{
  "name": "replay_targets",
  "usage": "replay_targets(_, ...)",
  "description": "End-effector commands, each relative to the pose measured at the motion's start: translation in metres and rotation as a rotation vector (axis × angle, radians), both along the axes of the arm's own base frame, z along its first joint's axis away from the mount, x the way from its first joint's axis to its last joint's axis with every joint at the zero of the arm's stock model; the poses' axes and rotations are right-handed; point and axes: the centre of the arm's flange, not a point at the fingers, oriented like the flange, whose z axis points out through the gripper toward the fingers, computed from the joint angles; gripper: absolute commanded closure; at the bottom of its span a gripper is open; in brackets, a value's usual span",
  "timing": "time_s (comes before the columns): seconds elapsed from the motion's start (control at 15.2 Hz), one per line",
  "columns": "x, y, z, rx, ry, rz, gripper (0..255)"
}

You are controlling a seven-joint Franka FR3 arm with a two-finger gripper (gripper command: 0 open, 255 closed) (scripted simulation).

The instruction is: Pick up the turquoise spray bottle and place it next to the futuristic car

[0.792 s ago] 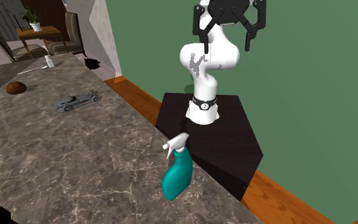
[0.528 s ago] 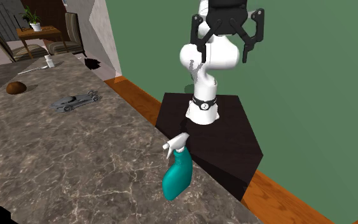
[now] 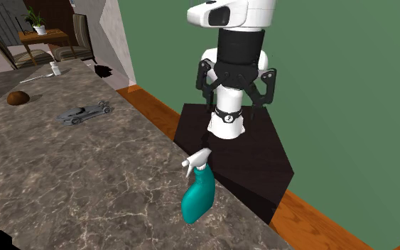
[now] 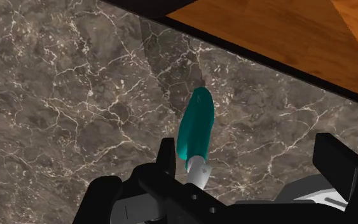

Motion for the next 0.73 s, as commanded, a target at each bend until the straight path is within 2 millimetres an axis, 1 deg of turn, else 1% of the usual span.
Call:
replay_targets(0.0,0.016,-0.007,-0.018,-0.03,0.001,-0.037,0)
replay_targets(0.26,0.045,-0.024,-0.053,-0.086,0.006,-0.108,0)
replay_targets(0.66,0.045,-0.028,-0.084,-0.086,0.006,-0.108,0)
